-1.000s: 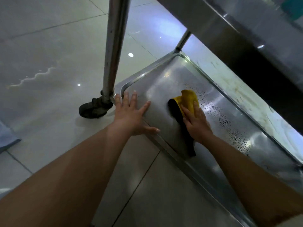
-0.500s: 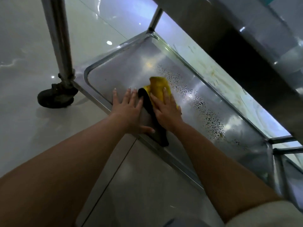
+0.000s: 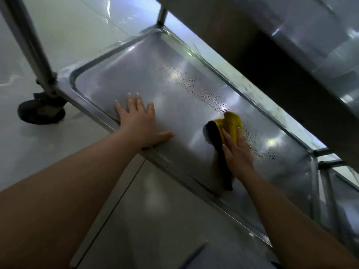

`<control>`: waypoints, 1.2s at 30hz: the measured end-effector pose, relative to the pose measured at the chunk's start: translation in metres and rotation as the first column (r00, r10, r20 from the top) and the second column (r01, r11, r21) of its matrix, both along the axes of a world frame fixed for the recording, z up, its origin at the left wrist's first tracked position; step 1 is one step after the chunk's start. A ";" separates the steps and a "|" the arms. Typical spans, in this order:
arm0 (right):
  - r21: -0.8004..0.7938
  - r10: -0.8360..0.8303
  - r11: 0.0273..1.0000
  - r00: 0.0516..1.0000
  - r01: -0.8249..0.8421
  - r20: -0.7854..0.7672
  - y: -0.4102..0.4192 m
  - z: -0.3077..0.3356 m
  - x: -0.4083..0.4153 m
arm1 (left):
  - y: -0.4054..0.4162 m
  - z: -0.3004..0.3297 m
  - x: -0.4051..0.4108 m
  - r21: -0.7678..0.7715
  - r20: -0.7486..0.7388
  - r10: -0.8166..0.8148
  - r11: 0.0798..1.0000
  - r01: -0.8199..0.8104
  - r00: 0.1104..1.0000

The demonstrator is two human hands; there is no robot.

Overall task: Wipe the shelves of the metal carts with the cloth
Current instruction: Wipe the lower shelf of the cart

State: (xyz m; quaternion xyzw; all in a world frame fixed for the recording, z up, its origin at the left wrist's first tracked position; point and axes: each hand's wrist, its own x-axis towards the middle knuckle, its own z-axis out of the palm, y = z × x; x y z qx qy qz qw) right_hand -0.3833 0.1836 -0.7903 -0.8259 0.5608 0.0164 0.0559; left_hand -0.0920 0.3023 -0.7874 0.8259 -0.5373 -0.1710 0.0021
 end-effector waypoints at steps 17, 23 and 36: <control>0.088 0.240 0.967 0.971 -0.240 0.014 0.012 0.003 0.029 | -0.030 0.001 -0.090 0.020 0.084 -0.151 0.989 0.150 0.985; 0.040 0.213 0.976 0.976 -0.214 0.034 -0.004 -0.005 -0.042 | -0.027 0.011 -0.091 0.050 0.055 -0.181 0.983 0.179 0.982; 0.104 -0.567 0.817 0.823 0.567 -0.032 0.019 0.000 -0.225 | -0.027 -0.001 -0.129 -0.025 0.079 -0.376 0.925 0.379 0.923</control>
